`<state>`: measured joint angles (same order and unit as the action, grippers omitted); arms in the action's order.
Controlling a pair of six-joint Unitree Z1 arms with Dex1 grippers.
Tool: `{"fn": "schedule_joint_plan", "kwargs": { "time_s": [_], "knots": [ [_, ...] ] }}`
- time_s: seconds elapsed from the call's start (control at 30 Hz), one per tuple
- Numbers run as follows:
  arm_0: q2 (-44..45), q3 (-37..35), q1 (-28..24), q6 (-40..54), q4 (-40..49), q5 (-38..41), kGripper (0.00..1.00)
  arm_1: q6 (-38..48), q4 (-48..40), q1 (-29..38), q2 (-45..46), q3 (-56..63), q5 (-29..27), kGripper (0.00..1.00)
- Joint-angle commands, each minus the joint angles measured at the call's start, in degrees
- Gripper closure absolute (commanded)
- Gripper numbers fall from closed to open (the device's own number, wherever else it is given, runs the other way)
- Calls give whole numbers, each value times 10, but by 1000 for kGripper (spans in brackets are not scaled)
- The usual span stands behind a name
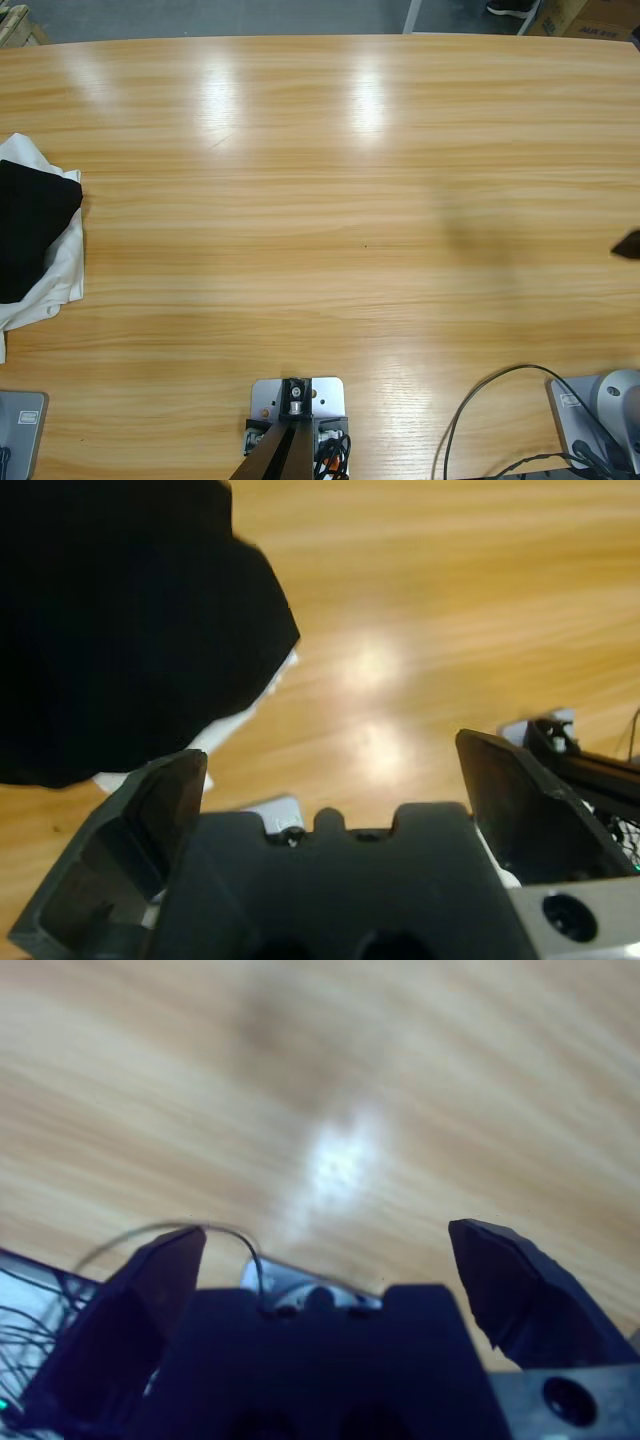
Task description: Fold clothes
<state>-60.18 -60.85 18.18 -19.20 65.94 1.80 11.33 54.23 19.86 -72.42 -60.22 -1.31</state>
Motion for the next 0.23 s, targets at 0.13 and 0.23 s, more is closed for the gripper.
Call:
{"fn": "schedule_joint_plan", "kwargs": {
  "time_s": [0.13, 0.23],
  "knots": [
    [27, 88, 52, -46, -17, 7, 0, -25, 10, 6, 55, 51, -20, 9],
    [73, 99, 52, -49, -31, 9, 0, -25, 18, 6, 58, 48, -22, 9]
  ]
}}
